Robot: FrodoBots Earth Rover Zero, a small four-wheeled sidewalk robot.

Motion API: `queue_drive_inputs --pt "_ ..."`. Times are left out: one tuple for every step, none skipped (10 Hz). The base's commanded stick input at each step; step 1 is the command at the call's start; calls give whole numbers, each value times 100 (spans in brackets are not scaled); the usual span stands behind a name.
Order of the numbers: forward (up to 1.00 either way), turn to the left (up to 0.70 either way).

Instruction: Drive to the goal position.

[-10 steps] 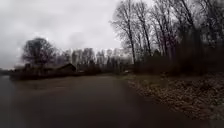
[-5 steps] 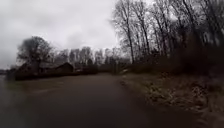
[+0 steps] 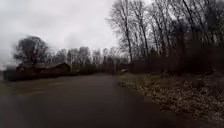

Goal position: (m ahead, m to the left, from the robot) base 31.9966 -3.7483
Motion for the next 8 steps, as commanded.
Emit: queue_drive_inputs --pt "100 40" --pt "100 11" --pt "100 0" --pt "100 0" --pt "100 0" --pt "100 0" --pt "100 0" --pt "100 0"
